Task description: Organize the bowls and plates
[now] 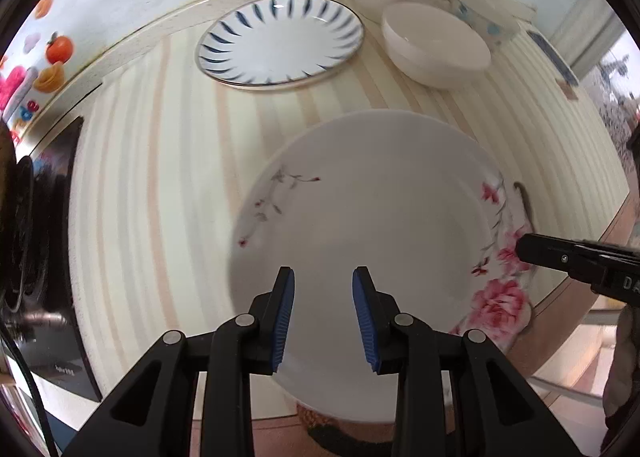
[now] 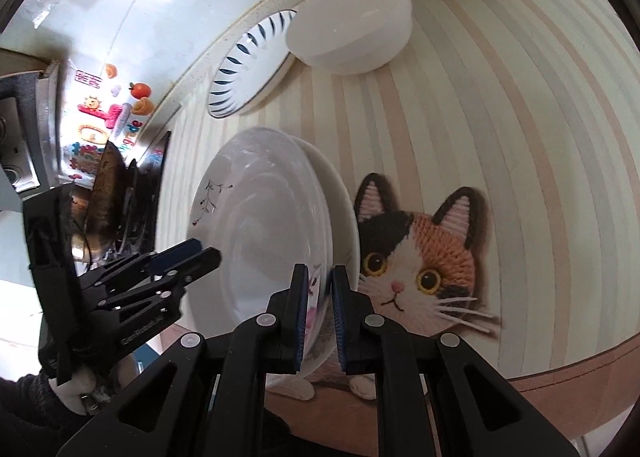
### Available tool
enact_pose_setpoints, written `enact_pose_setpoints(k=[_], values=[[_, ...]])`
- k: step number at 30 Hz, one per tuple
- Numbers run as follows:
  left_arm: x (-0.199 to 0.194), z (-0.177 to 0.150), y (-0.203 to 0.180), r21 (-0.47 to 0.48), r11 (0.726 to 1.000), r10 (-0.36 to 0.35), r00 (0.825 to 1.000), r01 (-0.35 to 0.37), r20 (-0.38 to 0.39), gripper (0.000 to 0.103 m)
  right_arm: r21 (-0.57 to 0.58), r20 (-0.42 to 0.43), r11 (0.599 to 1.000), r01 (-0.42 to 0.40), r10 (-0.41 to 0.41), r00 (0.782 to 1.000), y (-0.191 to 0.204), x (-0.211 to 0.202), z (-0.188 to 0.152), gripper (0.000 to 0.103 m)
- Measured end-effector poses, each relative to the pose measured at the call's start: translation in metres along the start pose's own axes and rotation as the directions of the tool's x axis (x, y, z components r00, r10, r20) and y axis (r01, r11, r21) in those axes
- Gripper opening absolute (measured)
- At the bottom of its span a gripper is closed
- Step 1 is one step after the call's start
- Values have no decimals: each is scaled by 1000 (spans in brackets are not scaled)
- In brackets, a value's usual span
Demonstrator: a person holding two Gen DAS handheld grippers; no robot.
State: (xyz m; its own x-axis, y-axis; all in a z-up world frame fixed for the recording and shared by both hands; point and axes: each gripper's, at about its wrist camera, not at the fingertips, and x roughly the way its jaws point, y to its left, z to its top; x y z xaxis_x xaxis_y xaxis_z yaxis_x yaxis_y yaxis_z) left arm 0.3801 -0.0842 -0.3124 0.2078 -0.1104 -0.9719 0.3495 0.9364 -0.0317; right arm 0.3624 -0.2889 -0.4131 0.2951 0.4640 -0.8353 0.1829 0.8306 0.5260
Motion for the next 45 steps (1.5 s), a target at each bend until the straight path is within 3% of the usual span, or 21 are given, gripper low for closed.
enact_pose_setpoints(k=[4, 9, 12, 14, 17, 21, 25, 28, 33, 36, 38, 42, 45], values=[[-33, 21, 37, -106, 994, -9, 999, 13, 43, 28, 67, -6, 998, 9, -9, 1000, -10, -12, 6, 16], [-51, 74, 92, -235, 972, 0, 995, 24, 101, 31, 78, 67, 997, -23, 17, 998, 7, -59, 43, 17], [-32, 112, 123, -283, 959, -2, 997, 24, 79, 31, 28, 89, 999, -29, 27, 996, 40, -68, 88, 34], [-13, 132, 139, -304, 952, -8, 999, 23, 48, 31, -6, 80, 999, -35, 36, 996, 63, -57, 130, 47], [22, 156, 155, -316, 949, -15, 1000, 10, -15, 31, -52, 64, 998, 24, -20, 998, 87, -29, 181, 47], [57, 171, 164, -336, 942, -41, 997, 14, -72, 31, -67, -29, 992, 105, -108, 994, 98, 31, 242, 47], [75, 182, 170, -342, 939, -77, 994, 47, -76, 34, -104, -67, 974, 203, -211, 975, 98, 71, 272, 47], [87, 190, 170, -334, 940, -109, 988, 67, -108, 34, -115, -87, 963, 242, -253, 964, 91, 88, 278, 46], [104, 194, 163, -301, 946, -160, 980, 119, -114, 31, -116, -138, 956, 271, -285, 949, 84, 114, 288, 33], [104, 195, 154, -266, 953, -174, 981, 145, -90, 25, -128, -147, 947, 293, -310, 939, 82, 124, 293, 19], [101, 194, 149, -248, 962, -137, 987, 113, -85, 25, -128, -161, 950, 284, -302, 939, 80, 130, 296, 10], [98, 191, 150, -262, 959, -135, 987, 110, -81, 25, -190, -134, 928, 320, -347, 928, 89, 135, 294, 10], [87, 187, 152, -253, 963, -119, 991, 98, -69, 25, -184, -150, 936, 299, -327, 933, 89, 136, 292, 10]])
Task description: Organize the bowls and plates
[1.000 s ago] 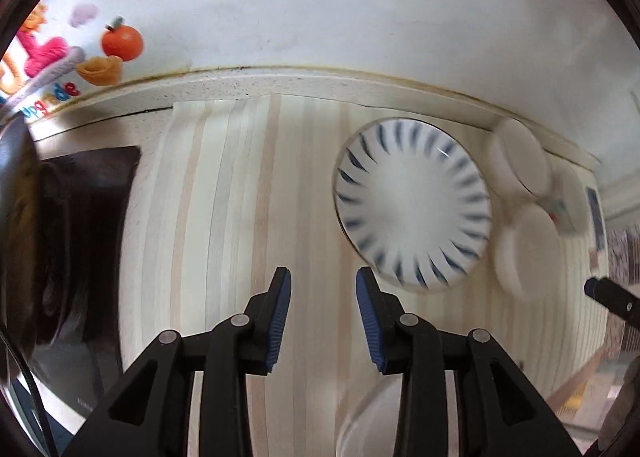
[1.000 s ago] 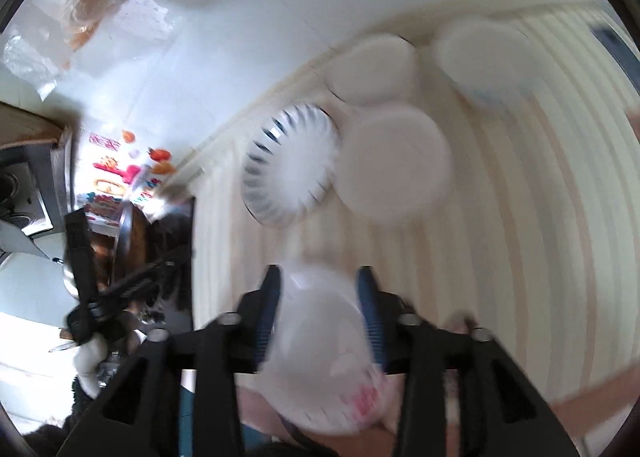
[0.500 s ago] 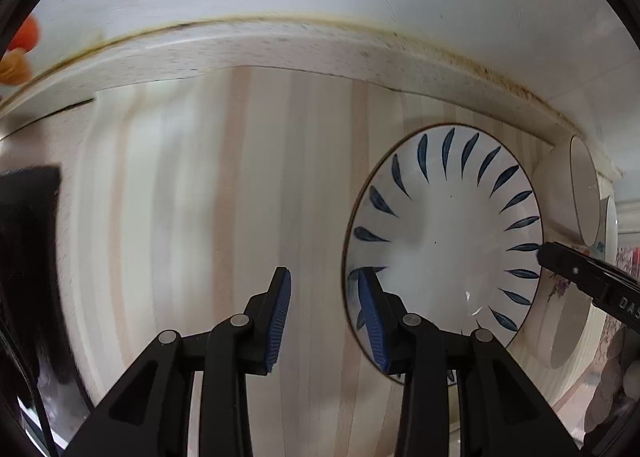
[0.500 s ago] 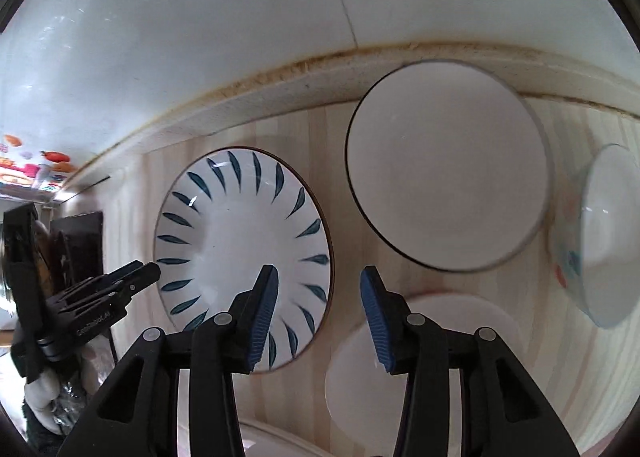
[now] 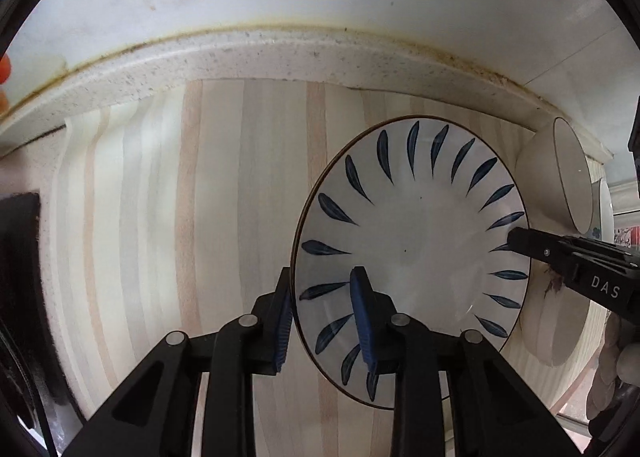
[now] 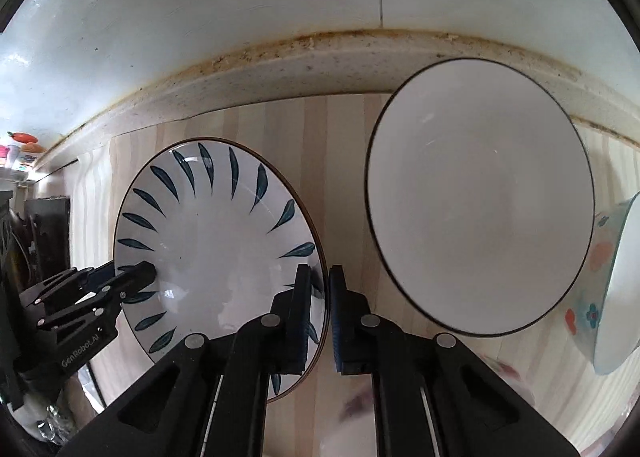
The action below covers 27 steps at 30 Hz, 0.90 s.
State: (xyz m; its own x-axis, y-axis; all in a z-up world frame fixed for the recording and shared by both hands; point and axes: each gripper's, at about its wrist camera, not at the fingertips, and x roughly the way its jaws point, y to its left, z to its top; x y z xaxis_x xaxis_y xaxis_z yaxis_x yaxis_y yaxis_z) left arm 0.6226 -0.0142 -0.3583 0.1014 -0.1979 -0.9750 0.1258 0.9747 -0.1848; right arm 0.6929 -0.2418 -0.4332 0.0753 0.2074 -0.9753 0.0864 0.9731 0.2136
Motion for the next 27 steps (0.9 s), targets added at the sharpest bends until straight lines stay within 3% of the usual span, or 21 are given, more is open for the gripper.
enact_pose_setpoints(k=[8, 16, 23, 27], values=[[-36, -3, -19, 16, 1000, 10, 999, -11, 43, 25, 0, 2, 999, -42, 42, 999, 2, -15, -11, 10], [-80, -30, -28, 35, 999, 24, 994, -28, 109, 25, -38, 35, 997, -68, 69, 997, 12, -58, -35, 10], [-113, -73, -36, 46, 999, 4, 992, -10, 125, 25, -59, 24, 993, -102, 103, 994, 16, -81, -80, 10], [-107, -109, -38, 55, 998, 4, 993, -10, 122, 25, -78, 9, 992, -104, 105, 994, 21, -87, -115, 10]])
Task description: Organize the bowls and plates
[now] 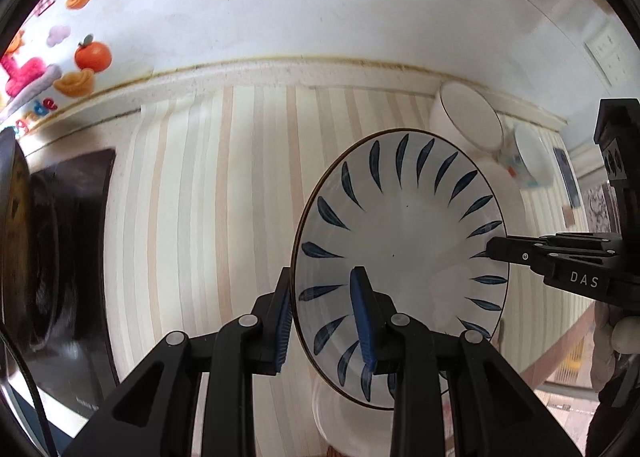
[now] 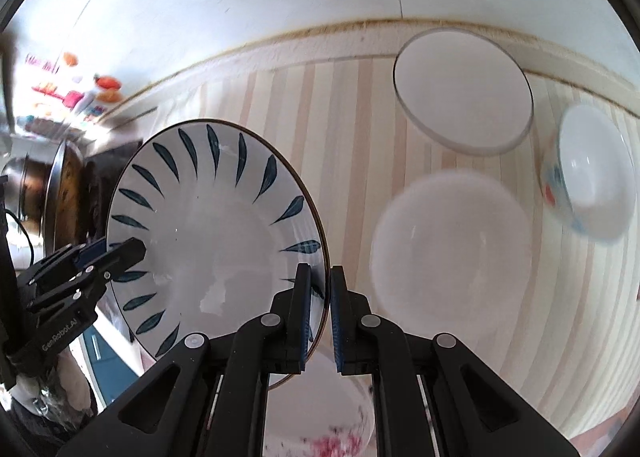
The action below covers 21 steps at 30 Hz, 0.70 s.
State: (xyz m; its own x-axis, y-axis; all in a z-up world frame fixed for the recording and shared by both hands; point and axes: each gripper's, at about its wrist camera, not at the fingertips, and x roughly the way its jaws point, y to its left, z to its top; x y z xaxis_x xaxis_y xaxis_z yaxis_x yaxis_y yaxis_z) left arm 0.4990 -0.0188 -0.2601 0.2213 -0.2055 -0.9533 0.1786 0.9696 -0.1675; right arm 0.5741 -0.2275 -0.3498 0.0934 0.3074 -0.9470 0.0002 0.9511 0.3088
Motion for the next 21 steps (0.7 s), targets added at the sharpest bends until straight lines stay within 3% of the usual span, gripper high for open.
enact_pose_setpoints(k=[11, 21], values=[[12, -67, -12, 6, 1000, -8, 998, 8, -62, 25, -19, -99, 1000, -10, 8, 995, -1, 15, -100, 10], [36, -96, -29, 47, 999, 11, 994, -6, -113, 25, 22, -169, 1000, -13, 17, 986, -20, 39, -152, 10]])
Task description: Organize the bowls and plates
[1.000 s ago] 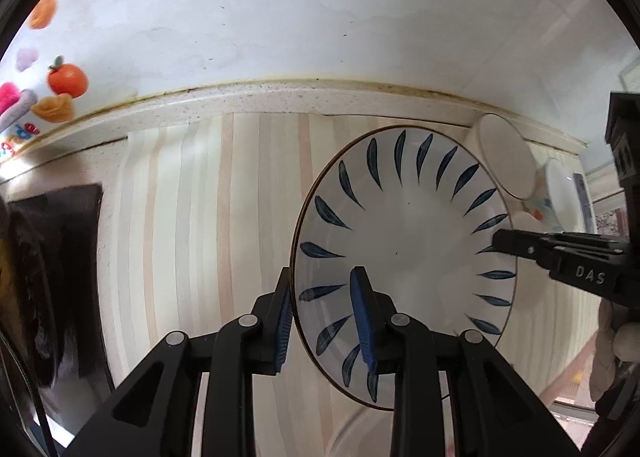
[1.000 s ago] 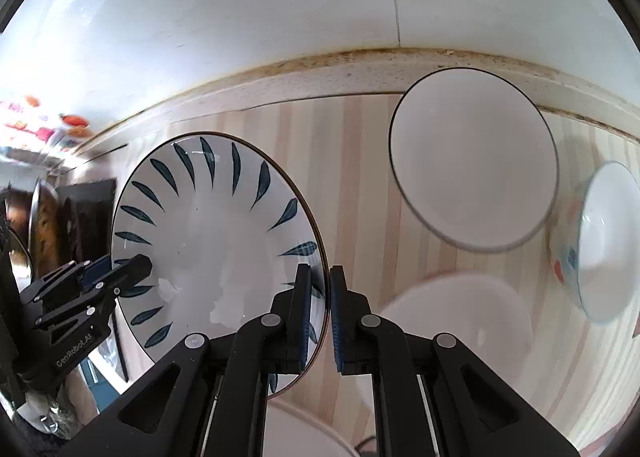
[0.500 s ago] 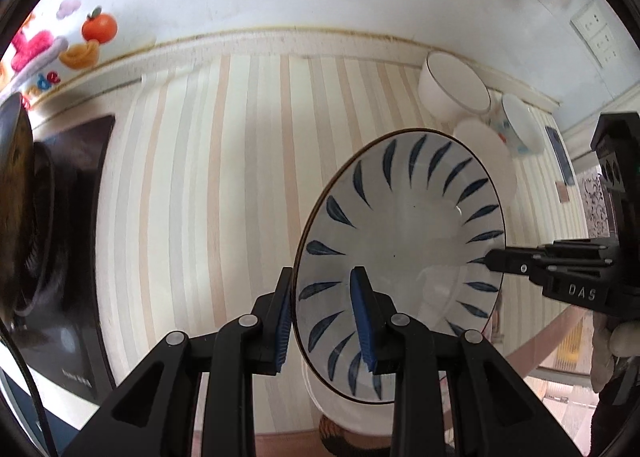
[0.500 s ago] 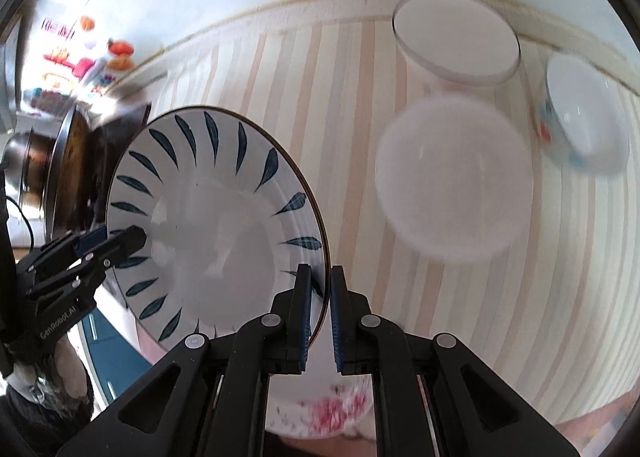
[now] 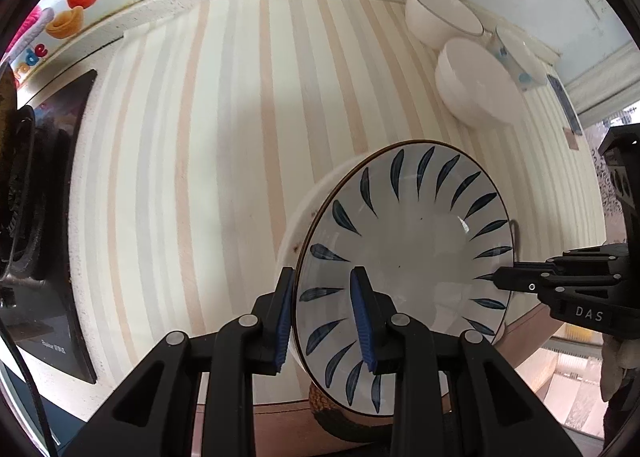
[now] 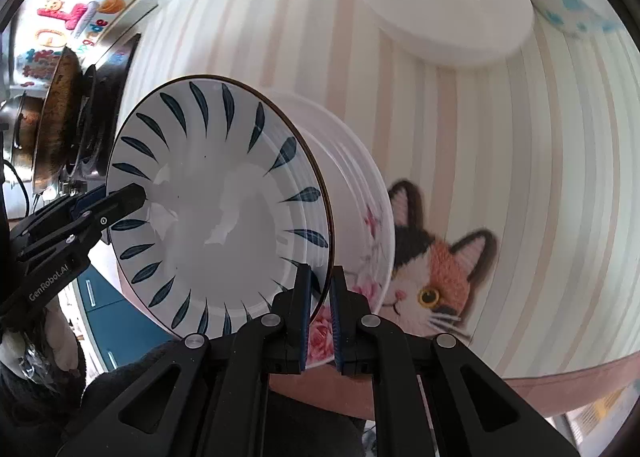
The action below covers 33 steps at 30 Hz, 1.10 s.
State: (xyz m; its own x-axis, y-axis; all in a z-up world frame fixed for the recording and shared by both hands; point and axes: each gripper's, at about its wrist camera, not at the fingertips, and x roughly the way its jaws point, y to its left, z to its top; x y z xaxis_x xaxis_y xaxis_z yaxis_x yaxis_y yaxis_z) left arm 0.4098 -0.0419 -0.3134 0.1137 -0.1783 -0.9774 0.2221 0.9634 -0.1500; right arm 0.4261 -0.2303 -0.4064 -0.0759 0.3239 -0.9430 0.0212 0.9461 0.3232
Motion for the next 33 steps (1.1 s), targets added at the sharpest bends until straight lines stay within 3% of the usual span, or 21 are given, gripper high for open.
enact_pose_setpoints(k=[8, 20, 33], values=[[17, -2, -6, 10, 1000, 29, 999, -29, -19, 25, 15, -8, 1000, 8, -8, 1000, -9, 7, -8, 10], [30, -5, -7, -48, 998, 49, 999, -50, -13, 26, 3, -1, 1000, -14, 14, 1000, -10, 9, 2, 10], [38, -15, 3, -130, 991, 32, 999, -33, -14, 27, 50, 46, 987, -152, 150, 988, -42, -3, 1, 13]])
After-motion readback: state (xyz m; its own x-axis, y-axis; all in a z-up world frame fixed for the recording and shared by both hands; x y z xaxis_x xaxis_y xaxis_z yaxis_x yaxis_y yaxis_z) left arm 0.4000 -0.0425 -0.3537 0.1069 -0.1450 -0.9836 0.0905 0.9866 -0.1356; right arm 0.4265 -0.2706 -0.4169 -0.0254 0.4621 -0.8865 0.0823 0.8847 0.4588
